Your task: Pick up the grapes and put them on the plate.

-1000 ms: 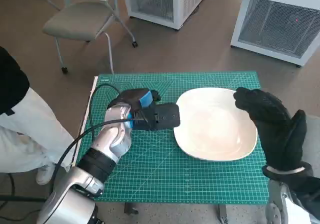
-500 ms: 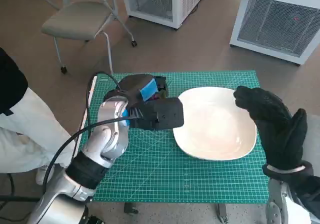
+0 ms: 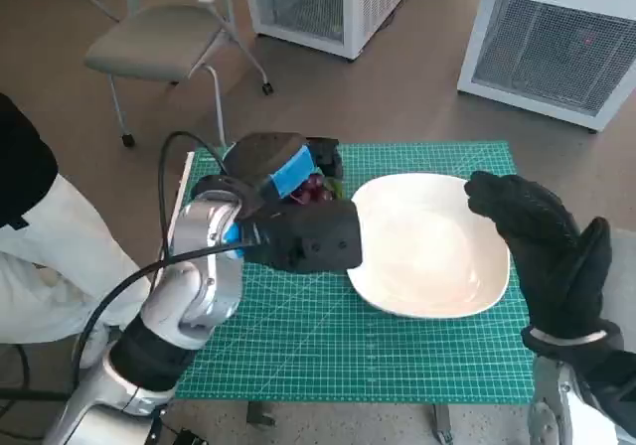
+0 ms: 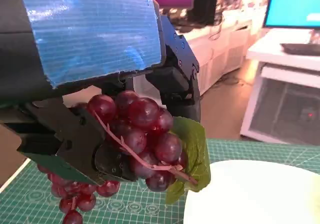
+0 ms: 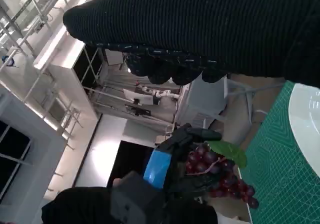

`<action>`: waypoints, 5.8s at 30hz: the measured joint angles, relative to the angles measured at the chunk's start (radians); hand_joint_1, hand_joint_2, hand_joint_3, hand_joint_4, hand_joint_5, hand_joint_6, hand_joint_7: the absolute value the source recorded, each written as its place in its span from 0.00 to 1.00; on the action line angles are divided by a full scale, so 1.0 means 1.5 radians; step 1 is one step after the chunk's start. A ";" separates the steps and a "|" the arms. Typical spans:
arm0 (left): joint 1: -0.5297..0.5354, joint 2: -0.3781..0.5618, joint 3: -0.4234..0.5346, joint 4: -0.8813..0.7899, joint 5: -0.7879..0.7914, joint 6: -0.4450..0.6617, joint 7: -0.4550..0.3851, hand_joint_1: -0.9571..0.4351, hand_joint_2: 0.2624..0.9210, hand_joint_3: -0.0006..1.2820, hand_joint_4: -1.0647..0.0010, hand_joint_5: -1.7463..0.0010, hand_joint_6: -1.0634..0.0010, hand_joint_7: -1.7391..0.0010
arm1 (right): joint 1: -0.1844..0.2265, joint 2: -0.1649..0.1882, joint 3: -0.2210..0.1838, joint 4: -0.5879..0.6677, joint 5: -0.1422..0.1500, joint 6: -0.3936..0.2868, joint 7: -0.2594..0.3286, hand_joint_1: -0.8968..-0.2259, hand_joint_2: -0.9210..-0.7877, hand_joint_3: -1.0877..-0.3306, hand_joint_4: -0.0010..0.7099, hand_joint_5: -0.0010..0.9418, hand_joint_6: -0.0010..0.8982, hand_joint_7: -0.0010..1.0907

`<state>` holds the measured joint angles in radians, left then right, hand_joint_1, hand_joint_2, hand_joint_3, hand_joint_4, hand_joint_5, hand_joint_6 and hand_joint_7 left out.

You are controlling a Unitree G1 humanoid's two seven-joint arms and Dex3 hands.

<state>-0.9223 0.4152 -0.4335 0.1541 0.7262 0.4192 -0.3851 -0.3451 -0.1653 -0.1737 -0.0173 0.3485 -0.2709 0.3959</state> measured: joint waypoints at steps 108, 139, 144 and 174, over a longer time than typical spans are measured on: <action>-0.213 -0.237 -0.022 0.413 -0.131 -0.256 -0.049 0.39 0.87 0.04 0.89 0.99 0.76 0.98 | 0.060 0.001 -0.012 -0.070 -0.002 0.007 -0.066 0.60 0.00 0.67 0.55 0.57 0.19 0.84; 0.090 -0.191 0.313 0.380 -0.596 -0.543 -0.029 0.37 0.99 0.03 0.86 1.00 0.76 1.00 | 0.036 -0.001 -0.010 -0.058 0.004 0.010 -0.053 0.60 0.00 0.68 0.55 0.57 0.19 0.84; 0.161 -0.204 0.370 0.334 -0.709 -0.511 -0.097 0.38 0.96 0.01 0.90 1.00 0.77 1.00 | 0.033 -0.003 -0.007 -0.054 0.002 0.013 -0.048 0.60 0.00 0.68 0.55 0.57 0.19 0.84; 0.292 -0.196 0.408 0.200 -0.750 -0.470 -0.143 0.41 0.95 0.00 0.88 1.00 0.80 1.00 | 0.016 -0.018 -0.009 -0.025 0.003 0.014 -0.026 0.61 0.00 0.66 0.55 0.59 0.19 0.83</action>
<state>-0.4840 0.1210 0.1781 0.4534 -0.3994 -0.2859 -0.5994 -0.3206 -0.1919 -0.1867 -0.0552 0.3523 -0.2501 0.3565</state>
